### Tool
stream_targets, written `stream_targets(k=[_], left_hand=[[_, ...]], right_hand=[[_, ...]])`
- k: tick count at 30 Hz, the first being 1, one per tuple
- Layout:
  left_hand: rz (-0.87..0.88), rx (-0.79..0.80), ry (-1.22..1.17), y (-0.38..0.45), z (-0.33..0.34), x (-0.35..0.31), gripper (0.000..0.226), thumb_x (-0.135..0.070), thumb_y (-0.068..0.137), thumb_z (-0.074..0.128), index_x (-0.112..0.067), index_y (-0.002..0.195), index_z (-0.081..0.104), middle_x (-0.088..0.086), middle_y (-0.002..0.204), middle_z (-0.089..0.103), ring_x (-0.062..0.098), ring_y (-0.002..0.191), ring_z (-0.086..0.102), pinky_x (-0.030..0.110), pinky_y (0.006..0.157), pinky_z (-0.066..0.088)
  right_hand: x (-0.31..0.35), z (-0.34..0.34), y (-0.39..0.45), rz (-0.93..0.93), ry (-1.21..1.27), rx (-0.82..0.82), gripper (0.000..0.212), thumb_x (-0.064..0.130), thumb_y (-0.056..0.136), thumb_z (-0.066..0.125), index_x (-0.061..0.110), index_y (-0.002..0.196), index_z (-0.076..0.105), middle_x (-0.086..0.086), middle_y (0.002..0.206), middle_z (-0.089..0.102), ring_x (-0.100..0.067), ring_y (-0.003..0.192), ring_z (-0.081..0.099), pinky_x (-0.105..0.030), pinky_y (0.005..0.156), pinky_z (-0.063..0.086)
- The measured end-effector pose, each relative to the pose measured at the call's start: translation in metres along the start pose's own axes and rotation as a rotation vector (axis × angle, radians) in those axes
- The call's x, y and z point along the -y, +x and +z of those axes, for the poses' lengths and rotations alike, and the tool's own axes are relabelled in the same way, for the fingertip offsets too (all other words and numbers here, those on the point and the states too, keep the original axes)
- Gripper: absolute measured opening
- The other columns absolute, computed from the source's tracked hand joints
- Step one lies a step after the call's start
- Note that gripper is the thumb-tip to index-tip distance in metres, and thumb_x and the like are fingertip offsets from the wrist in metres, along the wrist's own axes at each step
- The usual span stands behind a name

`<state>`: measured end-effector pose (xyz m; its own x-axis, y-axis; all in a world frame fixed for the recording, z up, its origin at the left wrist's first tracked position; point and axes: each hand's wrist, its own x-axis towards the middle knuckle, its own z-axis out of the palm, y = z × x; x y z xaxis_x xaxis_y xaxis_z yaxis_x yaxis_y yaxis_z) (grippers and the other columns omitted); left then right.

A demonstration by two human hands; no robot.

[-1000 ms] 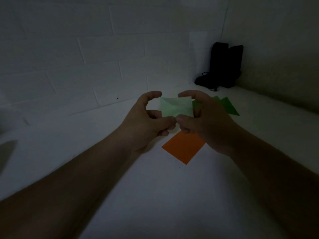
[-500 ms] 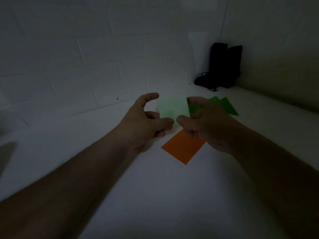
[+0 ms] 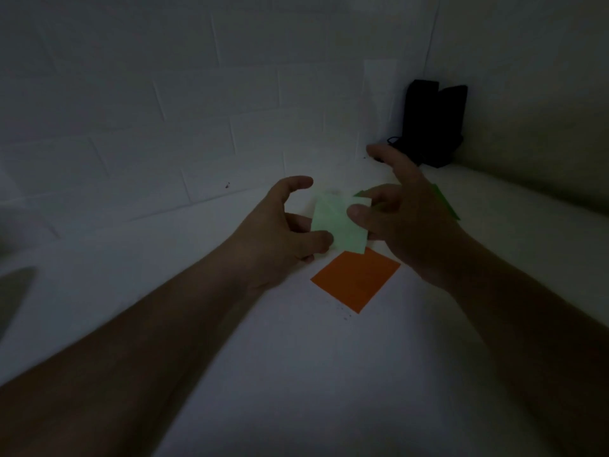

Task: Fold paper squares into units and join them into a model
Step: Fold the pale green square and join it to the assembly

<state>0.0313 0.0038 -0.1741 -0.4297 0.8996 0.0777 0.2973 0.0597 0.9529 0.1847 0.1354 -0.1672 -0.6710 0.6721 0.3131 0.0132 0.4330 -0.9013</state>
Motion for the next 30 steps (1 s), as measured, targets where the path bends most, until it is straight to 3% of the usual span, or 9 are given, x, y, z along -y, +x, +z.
stream_targets(k=[4, 8, 10, 13, 16, 19, 24, 27, 30], left_hand=[[0.046, -0.058, -0.055, 0.003, 0.000, 0.005, 0.076, -0.008, 0.087, 0.078, -0.039, 0.145, 0.039, 0.008, 0.094, 0.078, 0.030, 0.089, 0.074, 0.037, 0.080, 0.062], [0.140, -0.163, -0.134, 0.005, -0.003, 0.008, 0.068, -0.013, 0.093, 0.074, -0.050, 0.139, 0.041, 0.006, 0.085, 0.074, 0.022, 0.079, 0.068, 0.040, 0.081, 0.059], [0.162, -0.161, -0.184, 0.005, -0.002, 0.008, 0.070, -0.015, 0.091, 0.076, -0.054, 0.137, 0.041, 0.016, 0.094, 0.074, 0.027, 0.089, 0.071, 0.043, 0.087, 0.059], [0.161, -0.168, -0.211, 0.004, -0.003, 0.007, 0.075, -0.011, 0.086, 0.080, -0.048, 0.138, 0.041, 0.017, 0.101, 0.073, 0.029, 0.094, 0.071, 0.044, 0.089, 0.058], [0.133, -0.173, -0.196, 0.005, -0.007, 0.005, 0.085, -0.006, 0.082, 0.082, -0.042, 0.145, 0.037, 0.008, 0.093, 0.074, 0.025, 0.087, 0.070, 0.039, 0.084, 0.056], [0.127, -0.111, -0.212, 0.003, -0.008, 0.002, 0.094, -0.005, 0.078, 0.085, -0.043, 0.147, 0.033, 0.013, 0.098, 0.076, 0.041, 0.097, 0.071, 0.046, 0.089, 0.057], [0.109, 0.012, -0.142, -0.003, -0.005, -0.003, 0.112, -0.012, 0.065, 0.090, -0.052, 0.150, 0.028, 0.011, 0.106, 0.073, 0.031, 0.083, 0.069, 0.049, 0.084, 0.061], [0.120, 0.044, -0.075, -0.007, -0.002, -0.005, 0.114, -0.005, 0.068, 0.090, -0.056, 0.149, 0.029, 0.016, 0.119, 0.063, 0.031, 0.080, 0.068, 0.062, 0.085, 0.059], [0.141, 0.053, 0.003, -0.008, -0.001, -0.005, 0.112, -0.001, 0.071, 0.089, -0.050, 0.151, 0.028, 0.016, 0.118, 0.061, 0.030, 0.078, 0.069, 0.055, 0.079, 0.060]], right_hand=[[-0.001, -0.001, -0.002, -0.035, -0.086, 0.027, 0.077, -0.001, 0.088, 0.070, 0.041, 0.145, 0.040, -0.017, 0.068, 0.063, -0.038, 0.066, 0.062, -0.054, 0.066, 0.059], [-0.002, -0.001, -0.004, -0.077, -0.164, 0.114, 0.079, 0.001, 0.088, 0.070, 0.044, 0.146, 0.039, -0.006, 0.054, 0.050, -0.026, 0.051, 0.044, -0.050, 0.053, 0.050], [0.000, -0.001, -0.007, -0.092, -0.156, 0.198, 0.073, 0.001, 0.090, 0.069, 0.045, 0.142, 0.043, 0.001, 0.054, 0.051, -0.019, 0.051, 0.047, -0.050, 0.053, 0.053], [0.003, 0.001, -0.009, -0.054, -0.100, 0.262, 0.048, 0.000, 0.092, 0.066, 0.036, 0.123, 0.064, 0.015, 0.054, 0.056, -0.002, 0.052, 0.055, -0.035, 0.065, 0.063], [0.004, 0.002, -0.008, 0.065, 0.008, 0.253, 0.035, 0.004, 0.091, 0.069, 0.035, 0.106, 0.074, 0.009, 0.069, 0.065, -0.012, 0.071, 0.067, -0.051, 0.080, 0.063], [0.005, 0.000, -0.004, 0.121, 0.140, 0.224, 0.041, 0.004, 0.091, 0.066, 0.031, 0.123, 0.063, 0.001, 0.100, 0.074, -0.021, 0.092, 0.075, -0.050, 0.081, 0.063], [0.008, 0.000, -0.004, 0.108, 0.167, 0.173, 0.042, 0.007, 0.092, 0.066, 0.029, 0.127, 0.059, 0.004, 0.074, 0.073, -0.015, 0.078, 0.074, -0.035, 0.073, 0.060], [0.011, 0.003, -0.008, 0.100, 0.099, 0.232, 0.042, 0.007, 0.090, 0.069, 0.029, 0.124, 0.061, 0.001, 0.085, 0.077, -0.014, 0.080, 0.075, -0.033, 0.071, 0.058], [0.012, 0.004, -0.012, 0.092, 0.093, 0.281, 0.042, 0.001, 0.088, 0.070, 0.026, 0.120, 0.063, -0.007, 0.088, 0.078, -0.015, 0.080, 0.075, -0.029, 0.069, 0.056]])
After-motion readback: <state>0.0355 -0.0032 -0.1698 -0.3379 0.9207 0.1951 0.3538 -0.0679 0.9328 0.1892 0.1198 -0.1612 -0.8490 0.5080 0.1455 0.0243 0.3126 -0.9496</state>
